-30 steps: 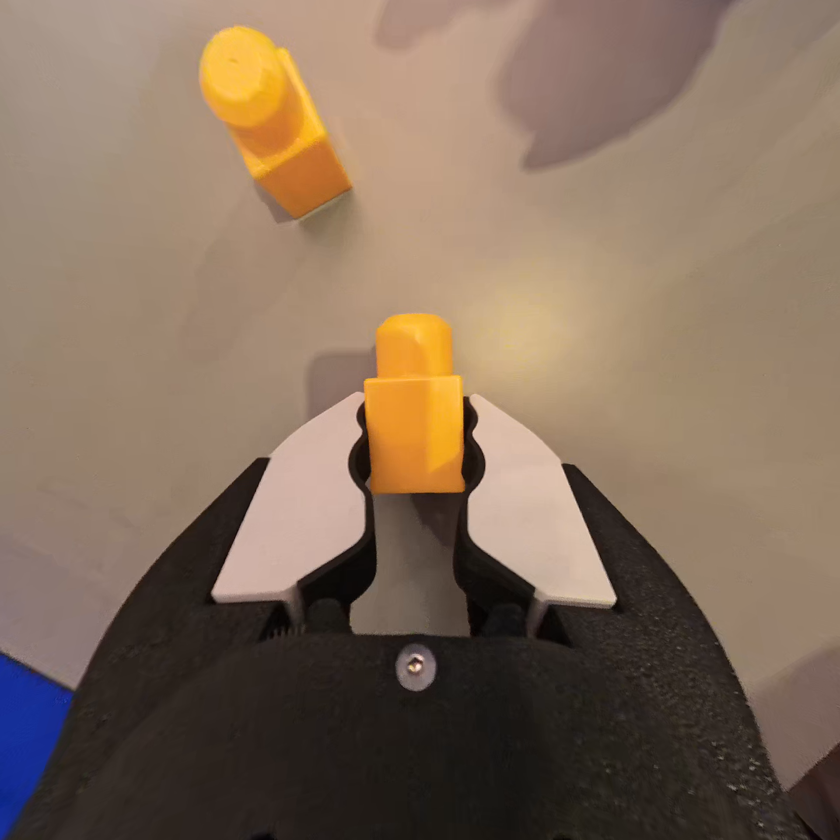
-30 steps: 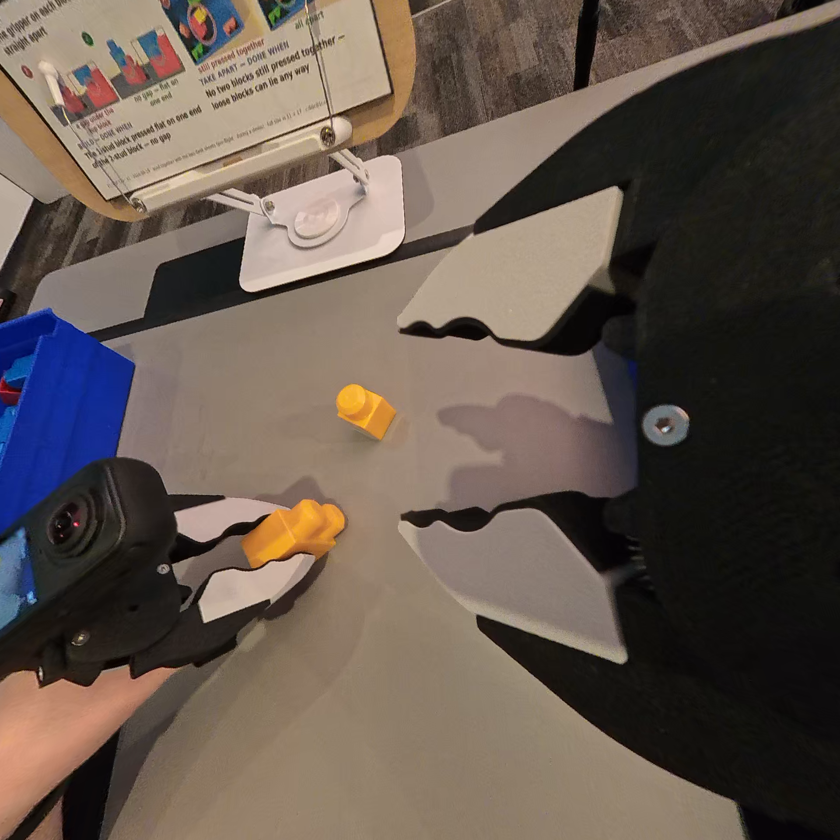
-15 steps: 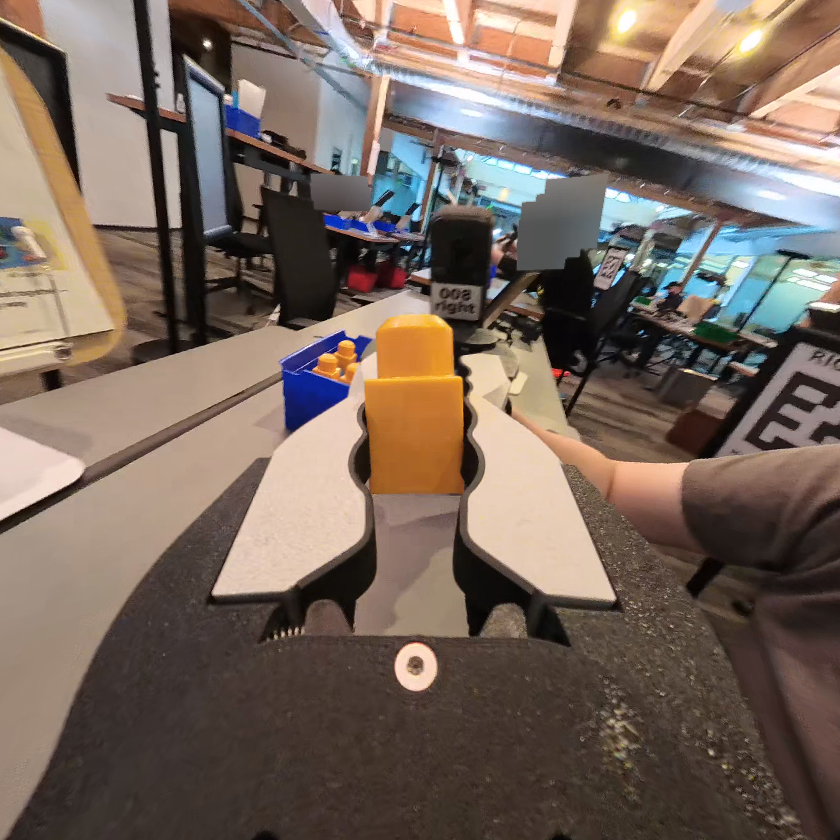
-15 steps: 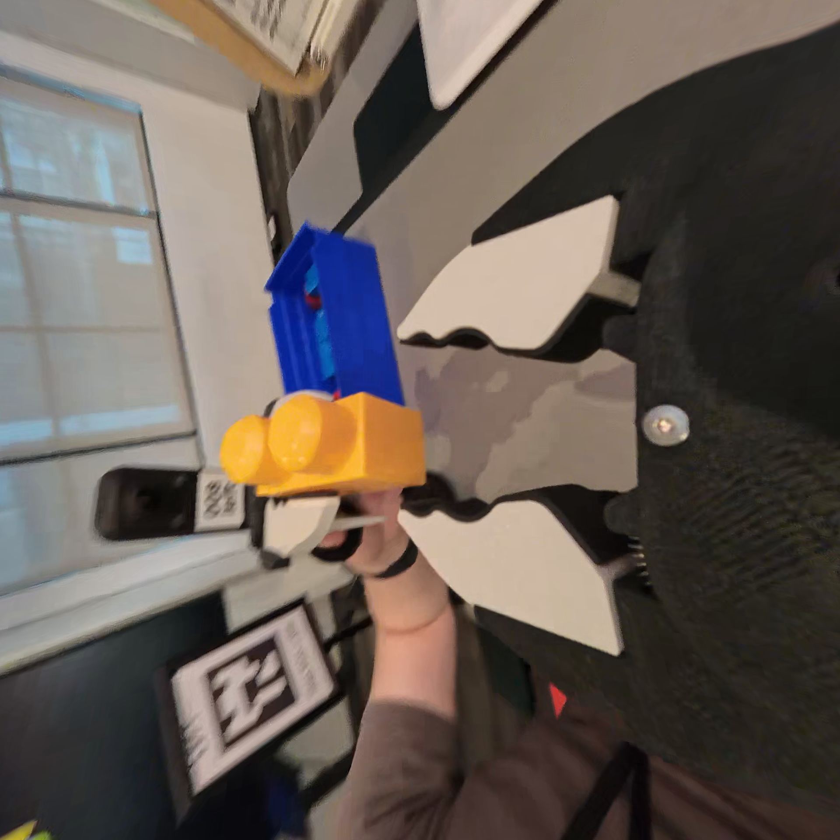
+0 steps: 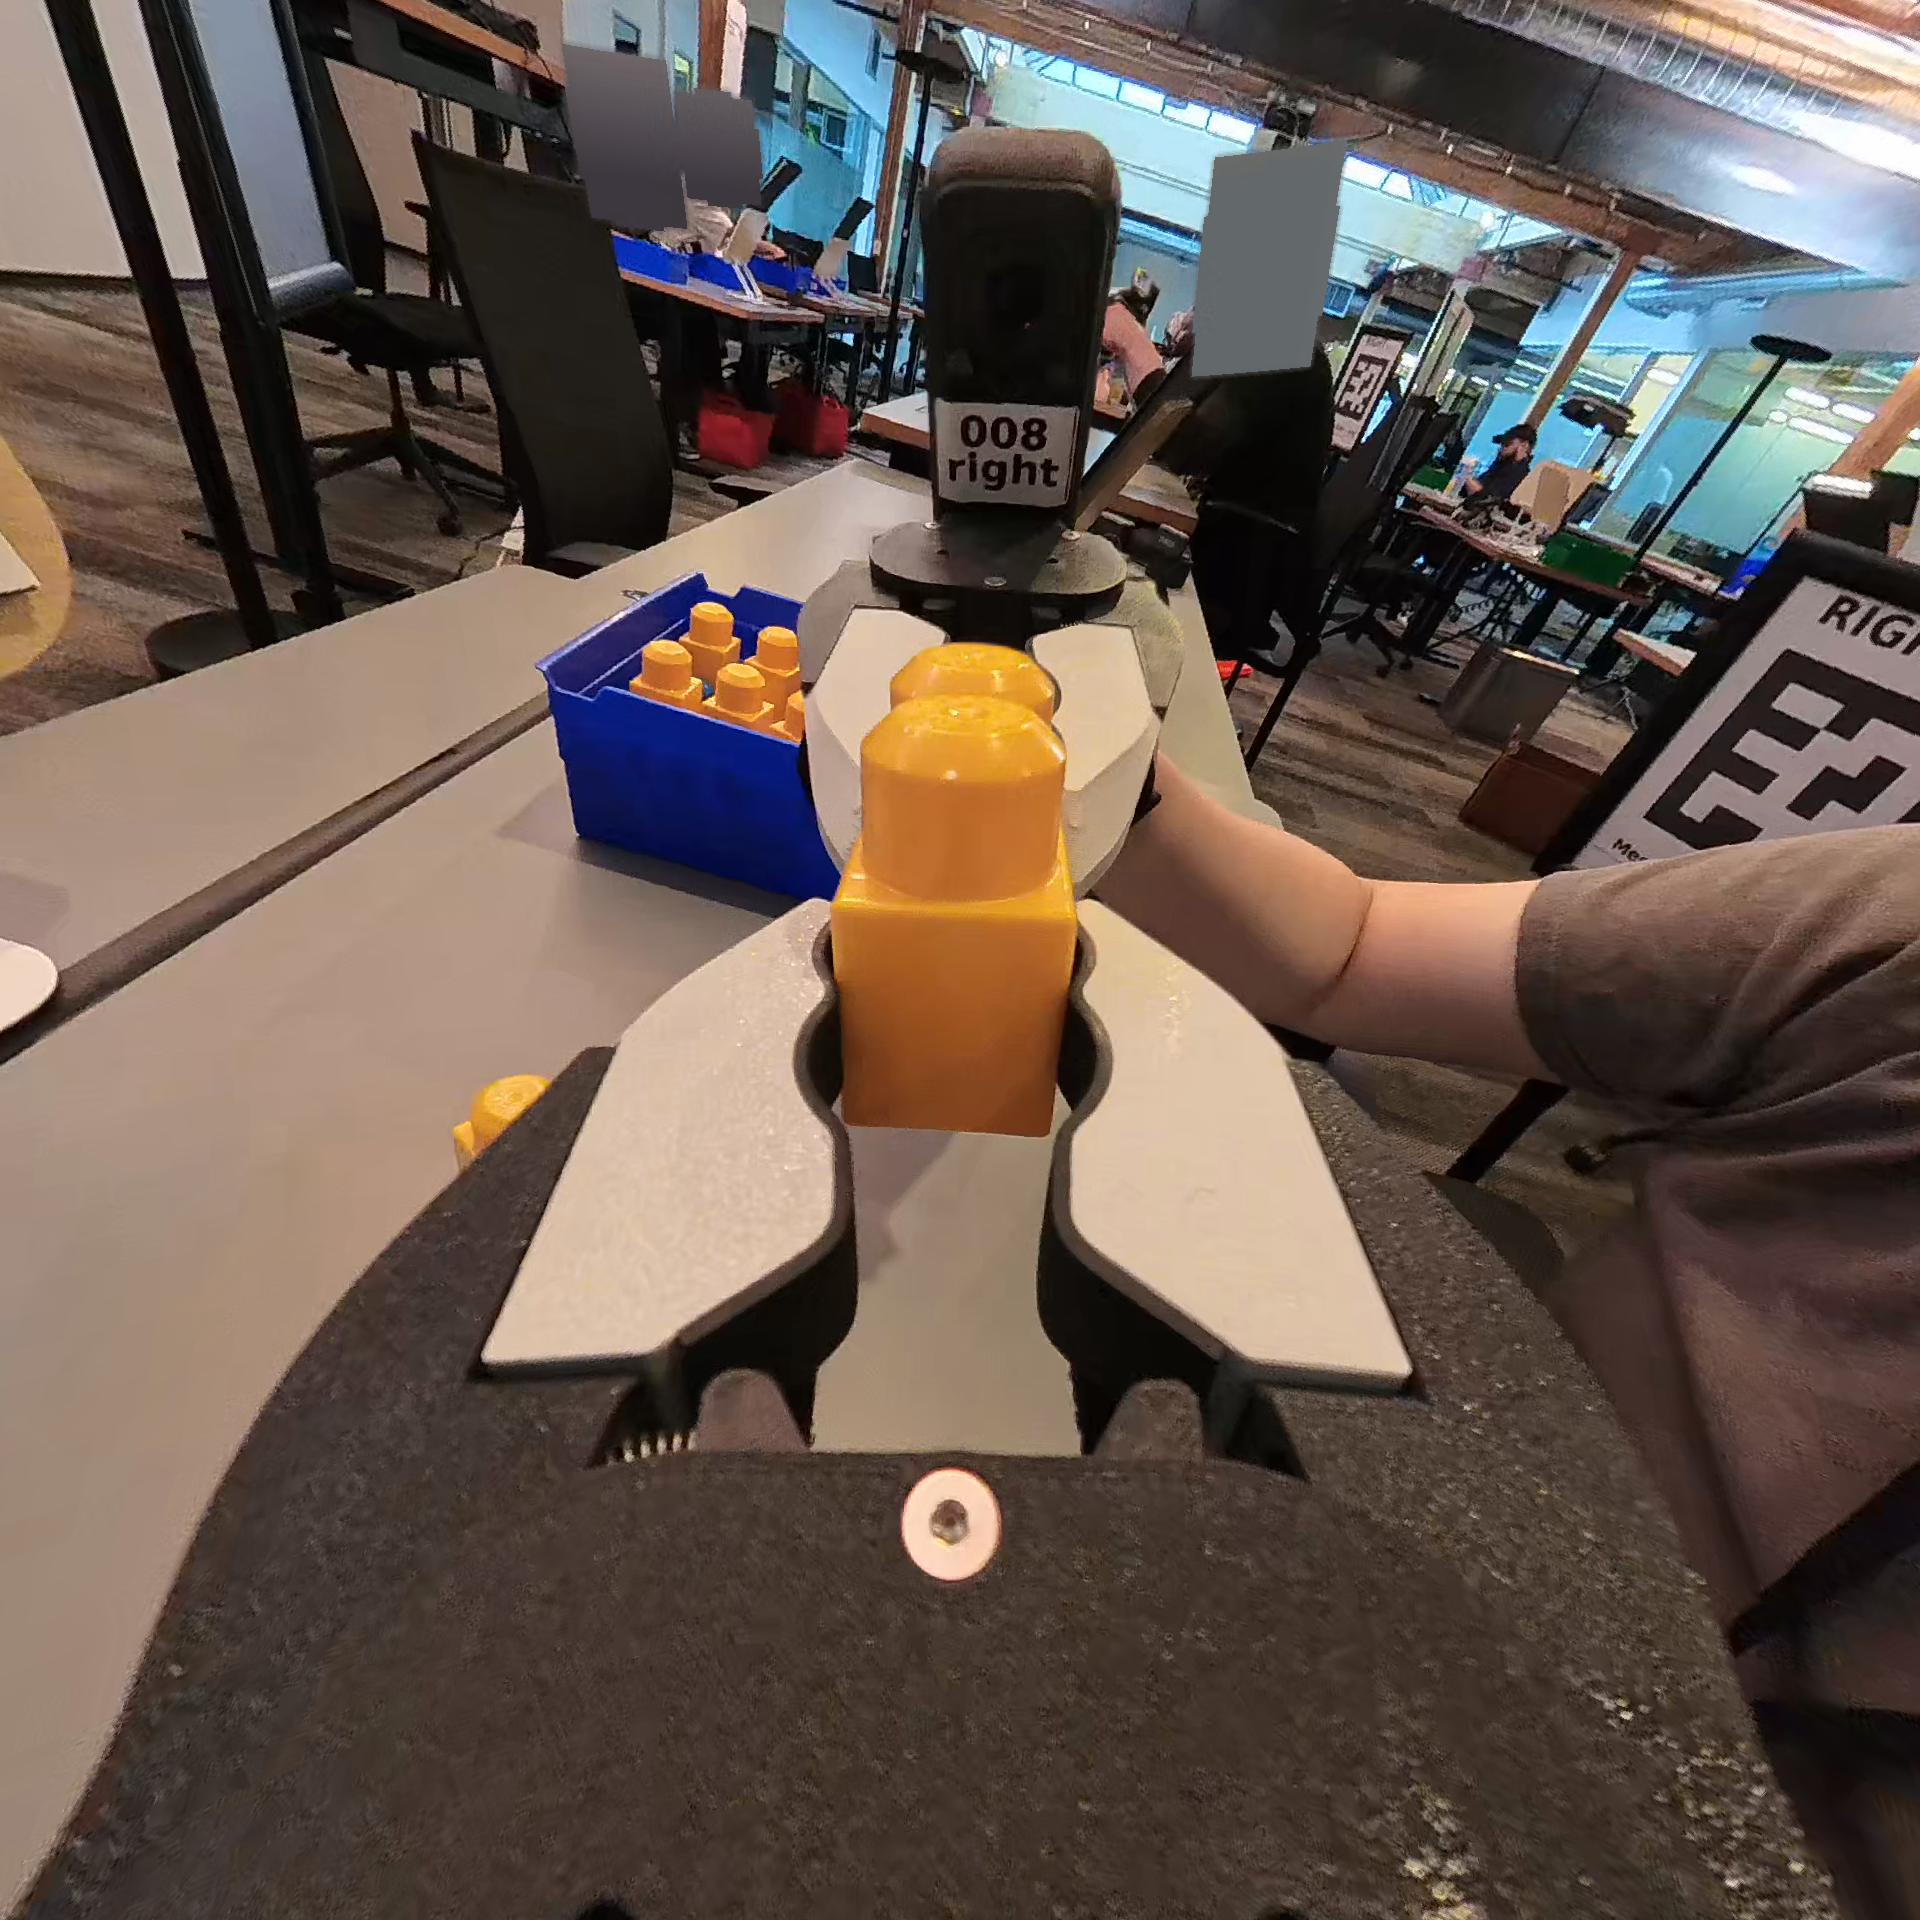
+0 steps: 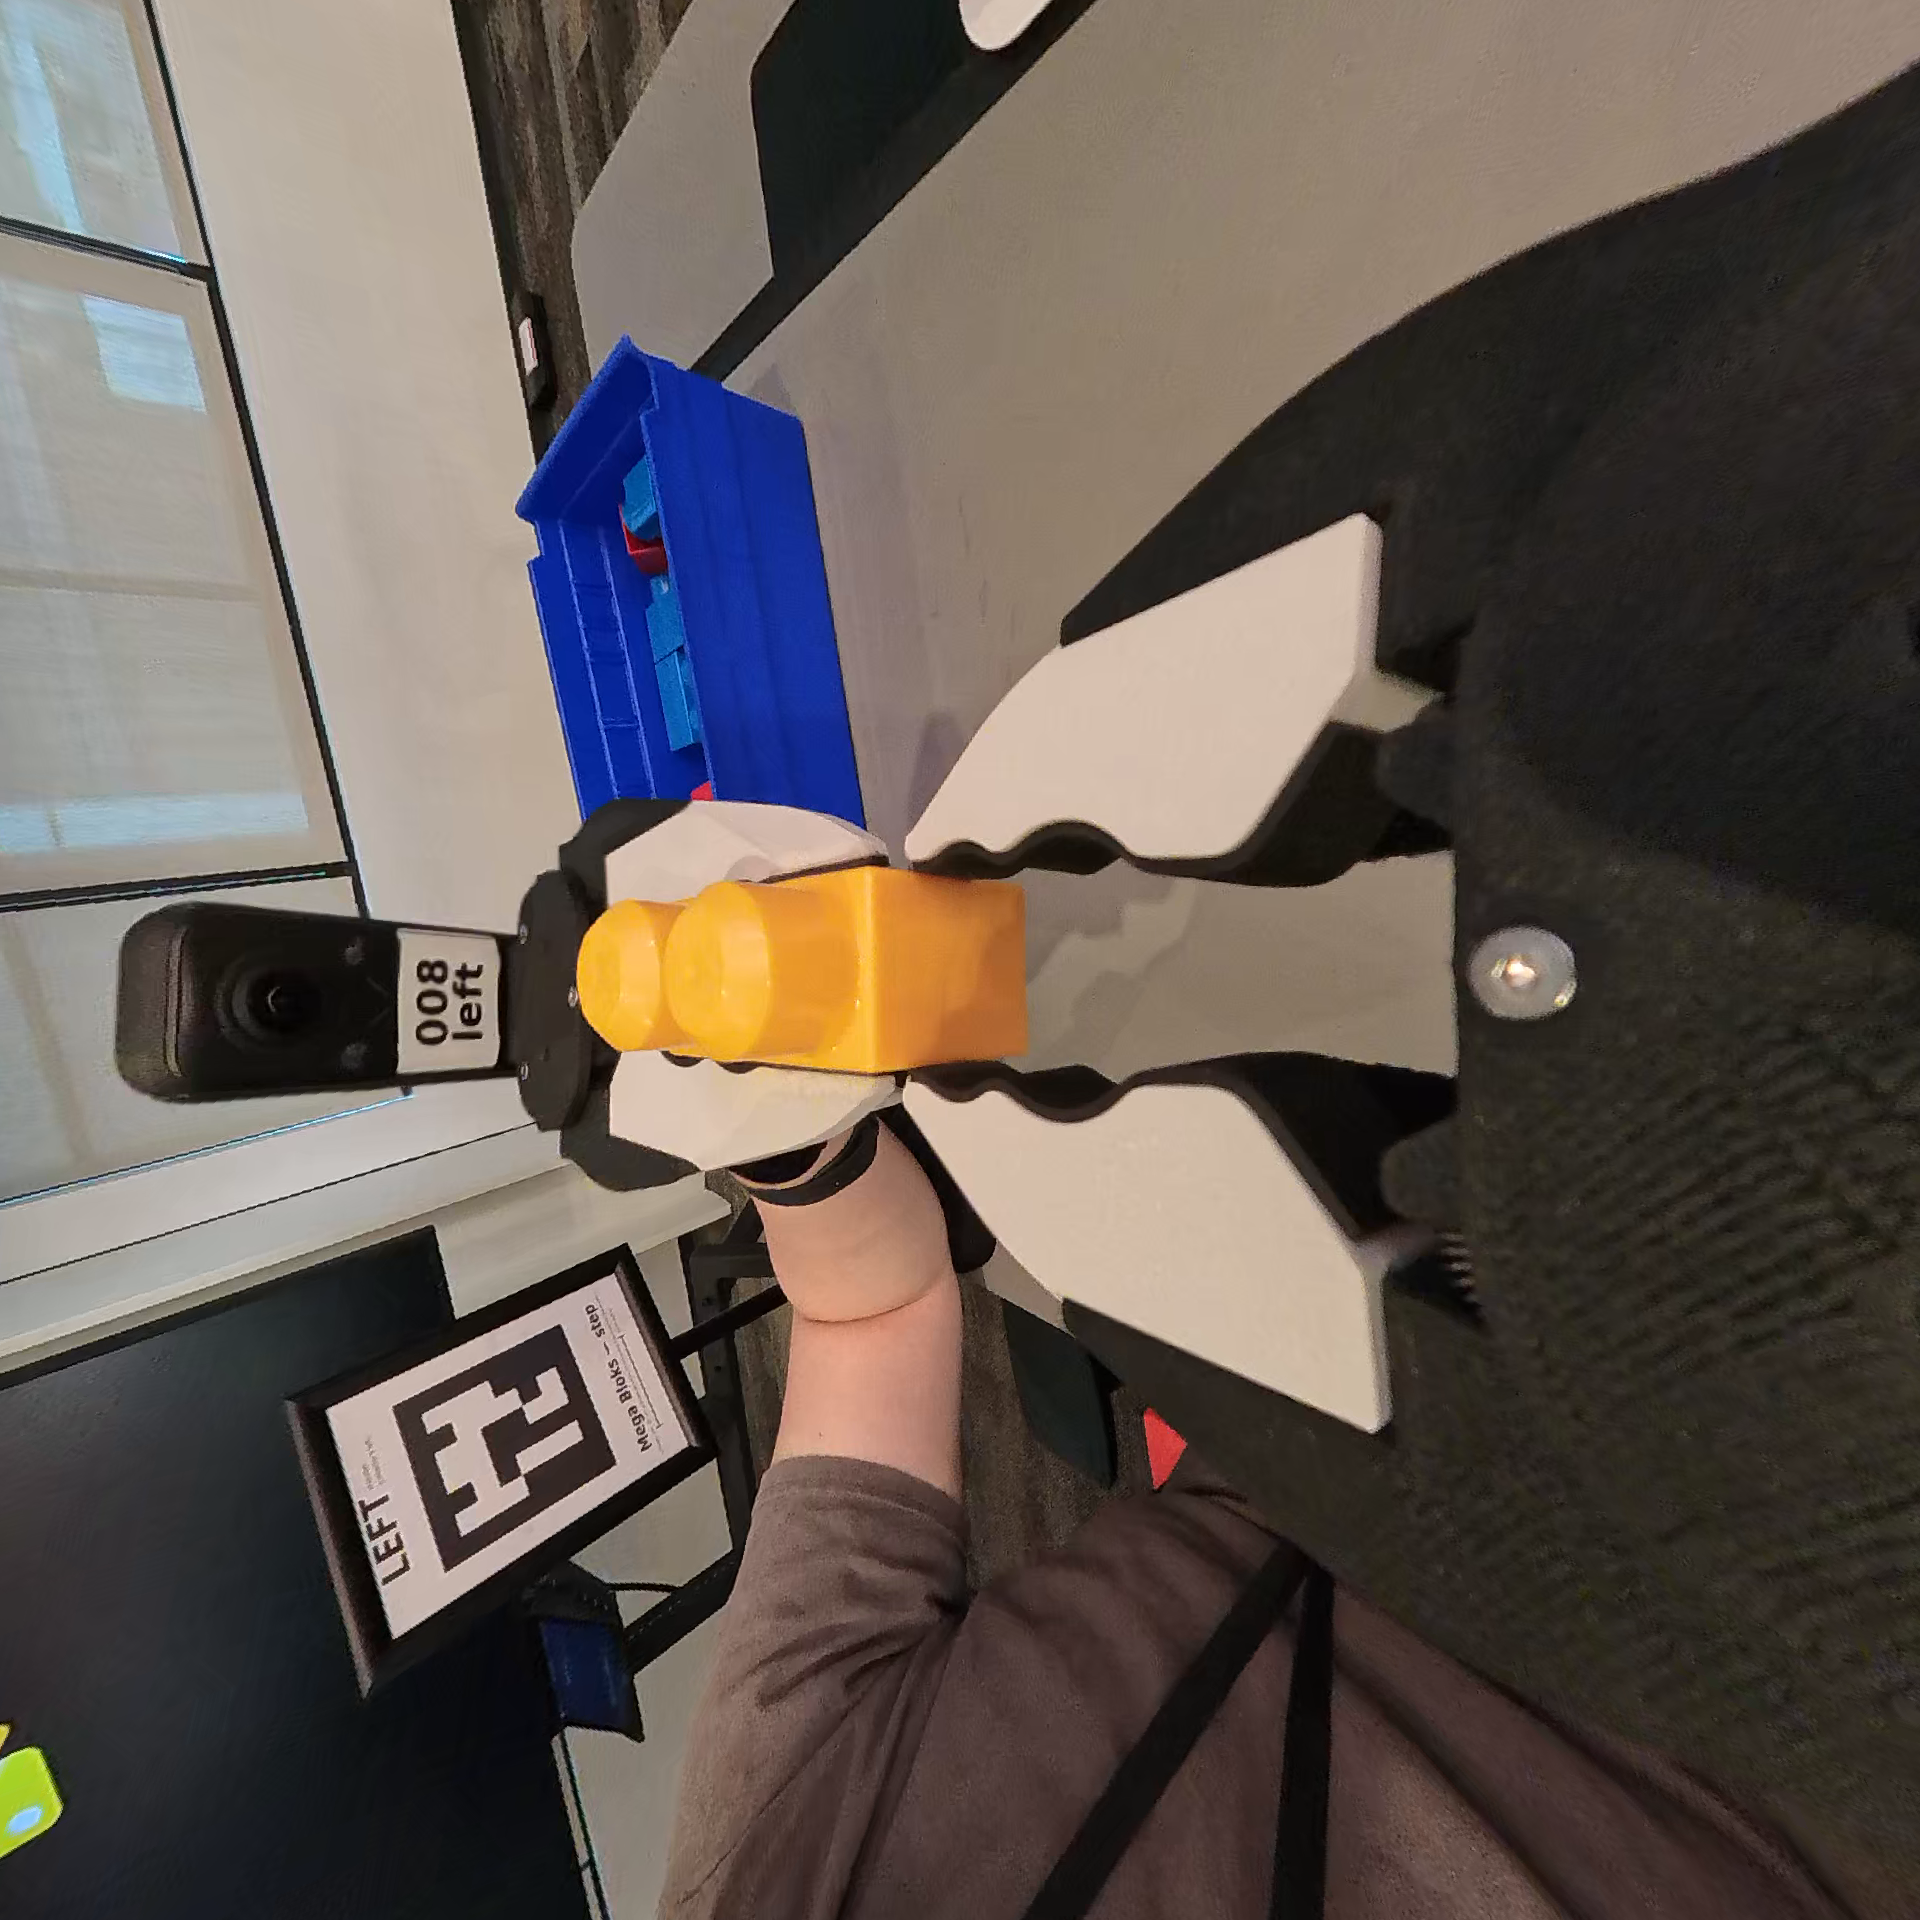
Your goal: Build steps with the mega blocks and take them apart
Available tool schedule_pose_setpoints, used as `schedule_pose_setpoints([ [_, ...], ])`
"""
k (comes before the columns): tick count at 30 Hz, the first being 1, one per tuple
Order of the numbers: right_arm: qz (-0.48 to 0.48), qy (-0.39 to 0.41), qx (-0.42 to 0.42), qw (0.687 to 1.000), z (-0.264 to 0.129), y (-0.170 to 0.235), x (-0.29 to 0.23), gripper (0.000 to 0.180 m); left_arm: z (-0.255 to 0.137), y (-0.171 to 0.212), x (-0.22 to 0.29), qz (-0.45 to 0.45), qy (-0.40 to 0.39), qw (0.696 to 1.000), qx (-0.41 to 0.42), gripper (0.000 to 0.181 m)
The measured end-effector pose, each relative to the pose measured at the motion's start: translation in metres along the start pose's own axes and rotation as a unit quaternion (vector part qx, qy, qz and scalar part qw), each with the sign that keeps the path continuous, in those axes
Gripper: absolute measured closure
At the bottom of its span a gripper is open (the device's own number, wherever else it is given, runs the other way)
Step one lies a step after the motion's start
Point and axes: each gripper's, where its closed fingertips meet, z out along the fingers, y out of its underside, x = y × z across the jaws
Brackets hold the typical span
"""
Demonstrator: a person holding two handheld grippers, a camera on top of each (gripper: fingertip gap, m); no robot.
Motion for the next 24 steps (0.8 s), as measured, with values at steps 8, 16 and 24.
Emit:
schedule_pose_setpoints([
  [8, -0.007, 0.004, -0.013, 1.000, 0.007, 0.007, 0.001, 0.145, 0.003, 0.008, -0.001, 0.002, 0.003, 1.000, -0.019, 0.139],
  [16, -0.045, 0.010, 0.009, 0.999, 0.003, -0.003, -0.002, 0.139, -0.001, 0.001, -0.001, 0.024, -0.011, 0.999, -0.019, 0.139],
  [24, -0.015, 0.229, -0.013, 0.973, -0.016, 0.020, 0.077, 0.128, -0.038, -0.016, -0.028, 0.063, -0.083, 0.994, -0.011, 0.139],
])
